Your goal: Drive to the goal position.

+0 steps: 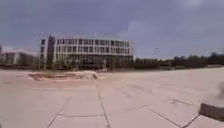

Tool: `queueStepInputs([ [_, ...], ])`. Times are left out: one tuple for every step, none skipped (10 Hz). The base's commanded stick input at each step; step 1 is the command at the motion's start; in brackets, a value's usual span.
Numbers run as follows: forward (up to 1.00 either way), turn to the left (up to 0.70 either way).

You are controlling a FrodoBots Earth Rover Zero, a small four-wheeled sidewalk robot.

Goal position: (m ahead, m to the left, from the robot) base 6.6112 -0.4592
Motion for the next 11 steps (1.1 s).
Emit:
queueStepInputs([
  [0.7, -0.35],
  [0.7, -0.35],
  [0.7, -0.35],
  [0.7, 0.0],
  [0.7, 0.0],
  [0.7, 0.0],
  [0.7, 0.0],
  [0.7, 0.0],
  [0.7, 0.0],
  [0.7, 0.0],
  [0.7, 0.0],
])
